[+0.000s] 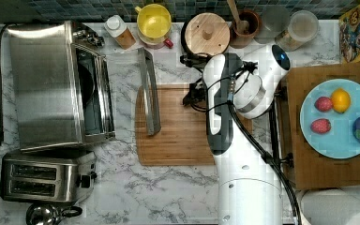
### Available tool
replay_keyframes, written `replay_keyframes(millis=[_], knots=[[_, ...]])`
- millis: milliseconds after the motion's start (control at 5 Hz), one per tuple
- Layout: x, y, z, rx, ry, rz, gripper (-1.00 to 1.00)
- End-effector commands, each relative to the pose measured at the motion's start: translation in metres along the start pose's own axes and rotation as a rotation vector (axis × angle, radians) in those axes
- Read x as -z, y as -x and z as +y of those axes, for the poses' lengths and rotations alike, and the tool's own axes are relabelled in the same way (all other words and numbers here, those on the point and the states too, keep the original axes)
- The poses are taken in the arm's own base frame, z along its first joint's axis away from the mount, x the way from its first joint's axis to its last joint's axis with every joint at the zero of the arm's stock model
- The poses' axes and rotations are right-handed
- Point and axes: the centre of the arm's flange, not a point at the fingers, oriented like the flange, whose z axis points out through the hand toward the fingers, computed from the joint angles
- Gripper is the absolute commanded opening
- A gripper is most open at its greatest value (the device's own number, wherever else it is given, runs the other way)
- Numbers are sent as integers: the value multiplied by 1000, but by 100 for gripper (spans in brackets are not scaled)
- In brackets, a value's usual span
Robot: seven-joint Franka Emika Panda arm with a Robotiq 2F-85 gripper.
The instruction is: Close the oven.
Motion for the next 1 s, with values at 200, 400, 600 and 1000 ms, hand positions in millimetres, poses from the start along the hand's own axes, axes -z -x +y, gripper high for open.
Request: replay_keyframes(millis=[200,400,600,1000], knots=[[12,-38,-105,292,-136,266,-100],[-6,-50,-95,271,-154,237,-100],[-20,-61,-89,239,-160,215,-100],[-33,-74,-78,207,-129,211,-100]])
